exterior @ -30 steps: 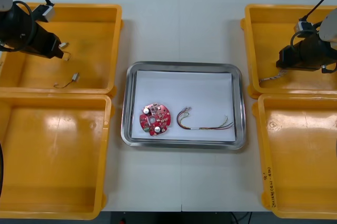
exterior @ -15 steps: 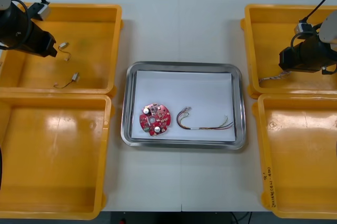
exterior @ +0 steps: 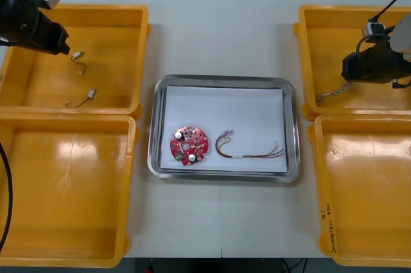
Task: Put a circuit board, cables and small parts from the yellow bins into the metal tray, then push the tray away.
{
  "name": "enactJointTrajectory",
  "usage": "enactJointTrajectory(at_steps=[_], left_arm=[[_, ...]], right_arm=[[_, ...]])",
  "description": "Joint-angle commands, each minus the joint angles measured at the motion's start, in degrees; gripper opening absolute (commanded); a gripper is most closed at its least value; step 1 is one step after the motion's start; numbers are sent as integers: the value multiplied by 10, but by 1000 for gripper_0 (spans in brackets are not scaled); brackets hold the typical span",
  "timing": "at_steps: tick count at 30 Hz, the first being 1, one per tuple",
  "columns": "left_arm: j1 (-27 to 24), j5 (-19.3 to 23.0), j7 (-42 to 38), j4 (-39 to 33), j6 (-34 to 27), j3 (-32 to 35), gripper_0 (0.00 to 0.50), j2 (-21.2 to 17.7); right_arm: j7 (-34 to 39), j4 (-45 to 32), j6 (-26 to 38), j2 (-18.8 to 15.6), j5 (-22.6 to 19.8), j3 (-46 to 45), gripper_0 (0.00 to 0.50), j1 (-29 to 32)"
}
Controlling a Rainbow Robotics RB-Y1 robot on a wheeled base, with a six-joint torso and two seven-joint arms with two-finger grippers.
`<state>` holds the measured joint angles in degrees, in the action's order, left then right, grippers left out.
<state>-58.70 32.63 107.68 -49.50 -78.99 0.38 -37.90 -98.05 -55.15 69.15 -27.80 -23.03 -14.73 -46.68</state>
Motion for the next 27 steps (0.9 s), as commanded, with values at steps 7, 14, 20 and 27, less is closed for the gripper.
enactJointTrajectory(at_steps=[7,14,20,27], left_arm=[[-58,-19,-39,48,59,14,500,29],[-69,-20,-34,85,100,14,500,44],[-77,-23,-21,118,134,11,500,49],[-76,-20,-15,140,176,-14,500,52]], right_arm=[[4,-15,-11,-39,14,0,0,-29],[4,-15,-16,-51,31,0,0,-47],[-4,-15,-32,-56,48,-1,0,-49],[-9,-15,-41,-57,66,-13,0,-47]])
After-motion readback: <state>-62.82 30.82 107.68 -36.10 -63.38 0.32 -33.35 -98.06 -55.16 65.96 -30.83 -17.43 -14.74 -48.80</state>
